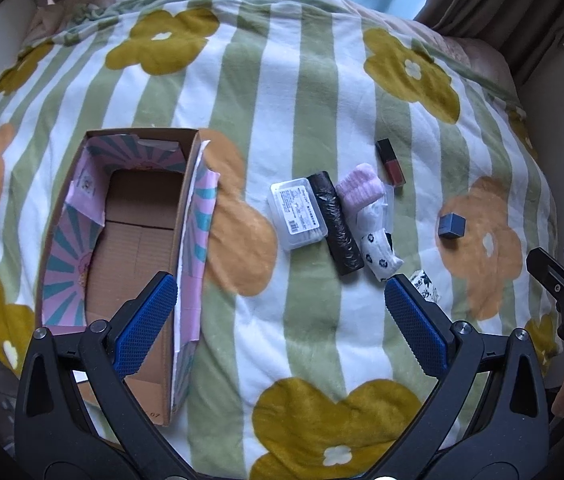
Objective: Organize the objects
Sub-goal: 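Grasp the clear plastic case with left tool while right tool grasps the white tissue pack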
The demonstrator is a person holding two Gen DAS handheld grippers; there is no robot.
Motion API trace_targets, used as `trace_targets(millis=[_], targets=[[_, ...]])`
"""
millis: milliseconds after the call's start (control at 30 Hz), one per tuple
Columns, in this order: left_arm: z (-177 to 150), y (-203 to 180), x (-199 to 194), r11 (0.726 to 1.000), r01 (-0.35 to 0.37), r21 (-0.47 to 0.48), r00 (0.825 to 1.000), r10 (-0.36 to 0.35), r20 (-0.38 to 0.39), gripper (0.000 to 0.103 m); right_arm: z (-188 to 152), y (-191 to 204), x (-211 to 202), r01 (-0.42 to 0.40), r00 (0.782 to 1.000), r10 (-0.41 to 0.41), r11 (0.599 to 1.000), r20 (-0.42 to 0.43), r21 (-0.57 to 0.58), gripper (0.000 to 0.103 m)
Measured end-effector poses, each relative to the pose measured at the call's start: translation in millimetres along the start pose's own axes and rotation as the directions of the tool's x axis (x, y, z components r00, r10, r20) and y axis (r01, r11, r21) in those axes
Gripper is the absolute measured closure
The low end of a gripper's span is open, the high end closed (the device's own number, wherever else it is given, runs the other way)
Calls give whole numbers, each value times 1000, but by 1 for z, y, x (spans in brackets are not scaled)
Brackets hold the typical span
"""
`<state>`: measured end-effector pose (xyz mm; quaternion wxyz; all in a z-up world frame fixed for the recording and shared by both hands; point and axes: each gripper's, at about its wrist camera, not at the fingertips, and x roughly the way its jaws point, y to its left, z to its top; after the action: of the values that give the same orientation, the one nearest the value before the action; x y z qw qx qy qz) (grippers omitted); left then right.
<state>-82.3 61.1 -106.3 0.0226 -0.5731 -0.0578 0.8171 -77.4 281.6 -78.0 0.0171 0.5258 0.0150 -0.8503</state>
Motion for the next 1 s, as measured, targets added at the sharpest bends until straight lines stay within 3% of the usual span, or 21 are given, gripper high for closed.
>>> trace_targets(millis=[367, 833, 1000], targets=[[26, -15, 103, 998, -52, -31, 994, 48, -103, 0, -30, -8, 90, -67, 988, 56, 995, -144, -71, 0], [40, -21, 201, 994, -102, -37, 975, 93, -199, 0, -77, -10, 170, -68, 973, 27, 982, -230, -175, 1], [47, -19, 216, 992, -120, -43, 971, 108, -211, 0, -84, -13, 185, -82, 966, 29, 976, -255, -200, 12]])
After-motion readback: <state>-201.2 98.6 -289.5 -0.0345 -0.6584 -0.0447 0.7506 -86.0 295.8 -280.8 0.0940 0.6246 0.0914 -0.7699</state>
